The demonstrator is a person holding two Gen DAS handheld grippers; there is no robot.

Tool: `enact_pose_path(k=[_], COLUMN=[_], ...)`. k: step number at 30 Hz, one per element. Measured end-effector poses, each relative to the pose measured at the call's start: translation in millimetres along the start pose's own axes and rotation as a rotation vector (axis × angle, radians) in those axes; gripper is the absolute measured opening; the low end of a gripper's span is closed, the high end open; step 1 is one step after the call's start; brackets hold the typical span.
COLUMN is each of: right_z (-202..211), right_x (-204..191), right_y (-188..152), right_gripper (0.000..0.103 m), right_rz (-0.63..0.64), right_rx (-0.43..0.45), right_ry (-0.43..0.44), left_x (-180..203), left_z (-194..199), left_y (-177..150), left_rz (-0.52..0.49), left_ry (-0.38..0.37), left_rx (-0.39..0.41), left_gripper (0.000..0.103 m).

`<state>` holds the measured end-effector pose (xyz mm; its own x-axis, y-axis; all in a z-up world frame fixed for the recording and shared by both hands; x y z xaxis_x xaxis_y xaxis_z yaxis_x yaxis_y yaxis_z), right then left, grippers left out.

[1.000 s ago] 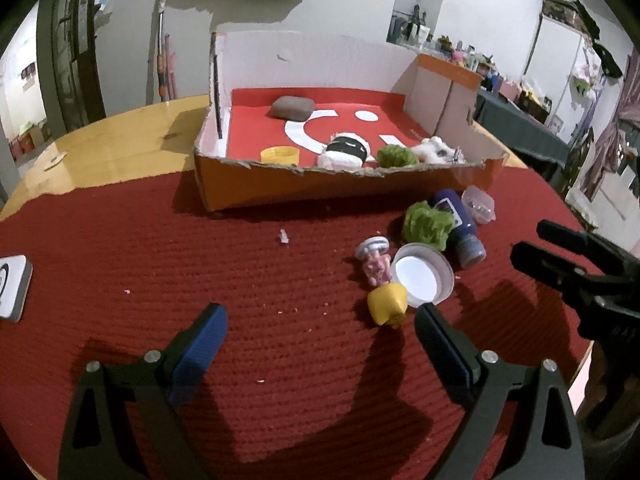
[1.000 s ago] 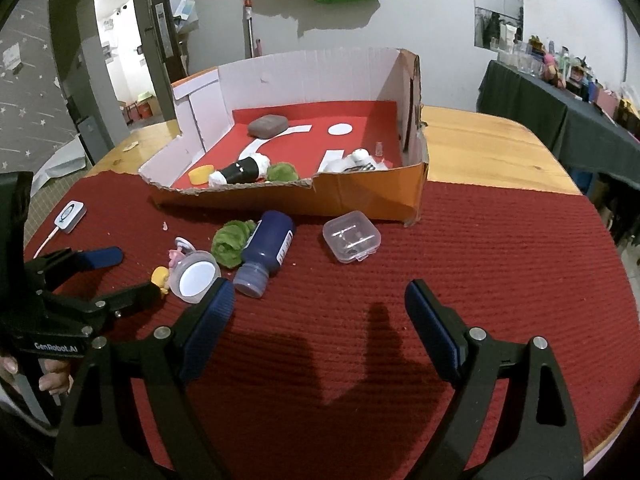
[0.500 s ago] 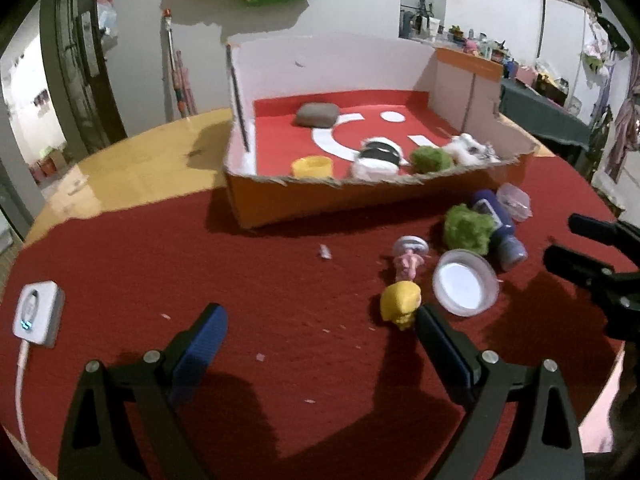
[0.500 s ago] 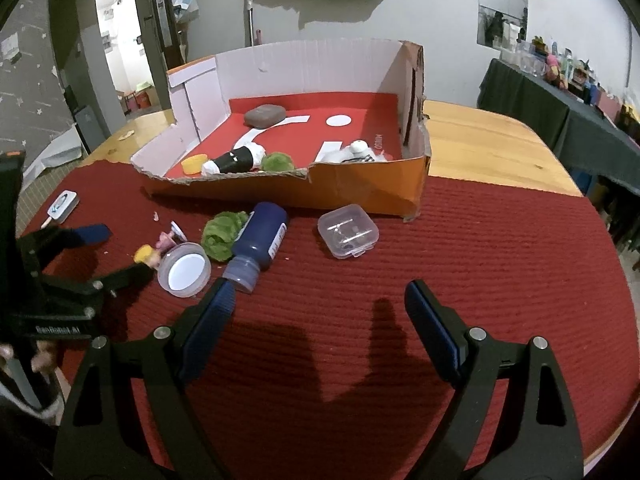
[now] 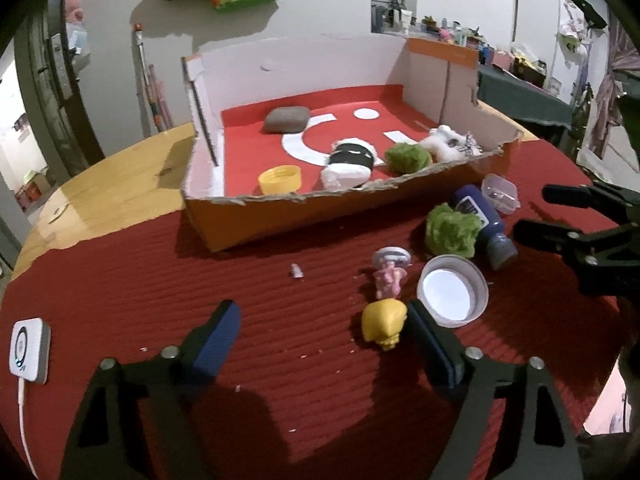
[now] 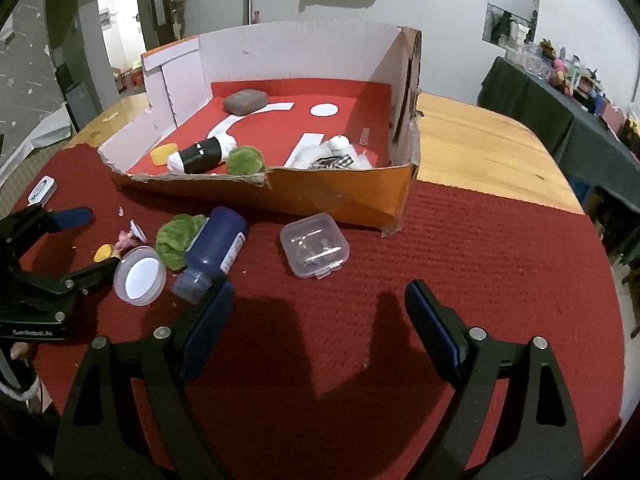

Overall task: Organize objects
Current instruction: 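Move both grippers back toward the remaining items on the tablecloth, then grasp the pink figurine with the left gripper while the right grasps the clear plastic box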

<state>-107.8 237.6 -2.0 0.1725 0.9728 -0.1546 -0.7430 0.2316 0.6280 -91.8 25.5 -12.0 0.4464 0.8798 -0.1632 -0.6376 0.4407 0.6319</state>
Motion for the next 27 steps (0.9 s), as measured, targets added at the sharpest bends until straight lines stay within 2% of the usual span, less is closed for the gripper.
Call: enact_pose_path(k=[9,14,18,20,24,25,26,27], right_z=[-15.4,-20.5,-23.4,-24.7,-25.3,-24.9,-23.9,-23.0], right_x=[3.8,3.6,2.9,1.6,-3.1,-4.2,-5.7,-6.2], right_y=[7.7,12.4,15.7,17.2,18.2,18.0,17.6,17.0], right_gripper=[0.086,0.081,0.076,0.071,0.060,0.051,0.038,0.038], right_rz=[0.004,0.006,0.009,0.014,0.039,0.042,0.048,0.046], right_rx=[-0.039,-0.046,-0.045,-0.045,-0.042,-0.043,-0.040,-0.041], right_ry=[0.011,0.023,0.030,0.034,0.045,0.057,0.063,0.070], left_x=[7.6,13.1,14.4,14.4,15.0,15.5,14.9,15.1], left_z=[-0.5,-0.7,-0.9,-0.9,0.4,0.9,1.0,1.4], left_y=[6.9,9.6,10.4,10.3,9.5,9.3,9.6,9.6], left_rz=[-0.022,-0.037,-0.036,-0.031,-0.025,-0.025,-0.023,-0.022], left_ry=[-0.103,-0.143,-0.159,-0.171,-0.185,-0.184,-0.186,-0.188], left_rx=[0.019,0.033,0.041,0.043,0.048,0.050,0.049,0.049], left_gripper=[0.055,0.039,0.030,0.022,0.021,0.021,0.021,0.021])
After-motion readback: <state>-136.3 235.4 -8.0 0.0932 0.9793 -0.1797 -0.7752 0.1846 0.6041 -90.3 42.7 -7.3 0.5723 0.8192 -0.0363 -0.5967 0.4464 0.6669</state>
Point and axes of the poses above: each gripper's, at about its wrist camera, not at the fingertips, and z roughly against the way its jaws point, x to its right, y to its top, the point moved 3 cm from there along -z, roughly the way its jaws point, and after that the axes turned 12 degrees about -z, right-handed, at the moved point
